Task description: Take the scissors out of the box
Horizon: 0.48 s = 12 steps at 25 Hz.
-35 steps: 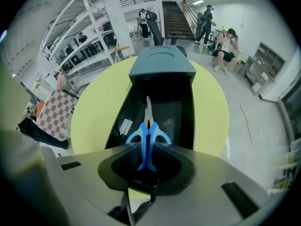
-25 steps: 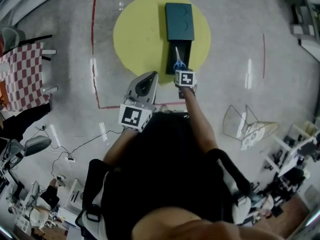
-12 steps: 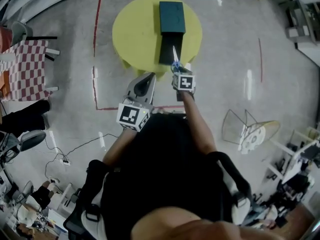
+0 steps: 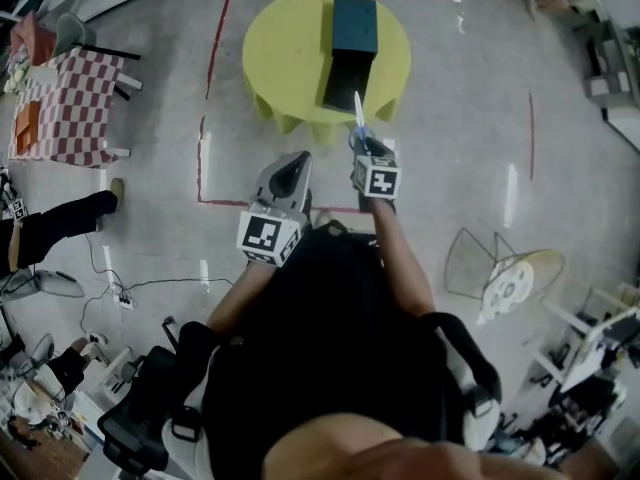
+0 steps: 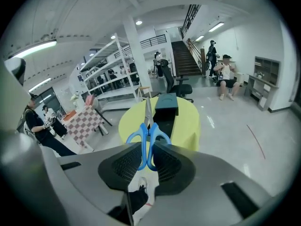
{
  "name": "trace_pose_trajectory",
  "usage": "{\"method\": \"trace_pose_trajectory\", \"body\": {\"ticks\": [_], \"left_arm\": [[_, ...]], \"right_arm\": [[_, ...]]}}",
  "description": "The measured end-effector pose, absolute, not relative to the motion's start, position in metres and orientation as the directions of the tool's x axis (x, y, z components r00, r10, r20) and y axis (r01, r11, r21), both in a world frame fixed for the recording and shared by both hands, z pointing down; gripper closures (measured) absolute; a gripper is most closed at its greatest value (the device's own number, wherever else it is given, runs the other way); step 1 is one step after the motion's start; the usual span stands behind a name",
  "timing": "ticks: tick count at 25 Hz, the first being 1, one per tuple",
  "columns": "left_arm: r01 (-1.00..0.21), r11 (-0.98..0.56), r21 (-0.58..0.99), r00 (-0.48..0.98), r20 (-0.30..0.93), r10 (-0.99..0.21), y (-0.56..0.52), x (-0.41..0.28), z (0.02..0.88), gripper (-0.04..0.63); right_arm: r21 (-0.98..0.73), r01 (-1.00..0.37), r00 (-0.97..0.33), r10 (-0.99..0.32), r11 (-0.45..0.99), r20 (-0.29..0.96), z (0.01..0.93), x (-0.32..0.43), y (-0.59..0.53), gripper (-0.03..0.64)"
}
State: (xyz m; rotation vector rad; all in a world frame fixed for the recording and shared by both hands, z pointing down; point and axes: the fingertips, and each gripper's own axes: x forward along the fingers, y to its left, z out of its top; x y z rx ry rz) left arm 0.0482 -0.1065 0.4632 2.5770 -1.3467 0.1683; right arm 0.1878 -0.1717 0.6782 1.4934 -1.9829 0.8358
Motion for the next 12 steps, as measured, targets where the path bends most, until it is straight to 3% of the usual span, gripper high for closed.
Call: {"method": "trace_pose_trajectory", "body": {"ticks": [12], "left_arm": [[-0.801,-0.58,0.15,0.599,0.186,-0.779,-0.088,0.046,0.451,0.598]], "right_arm": [[-0.201,-0.955,-0.296,-0.766,0.22,0.57,0.589,0.172,-0.126,0.54]]}}
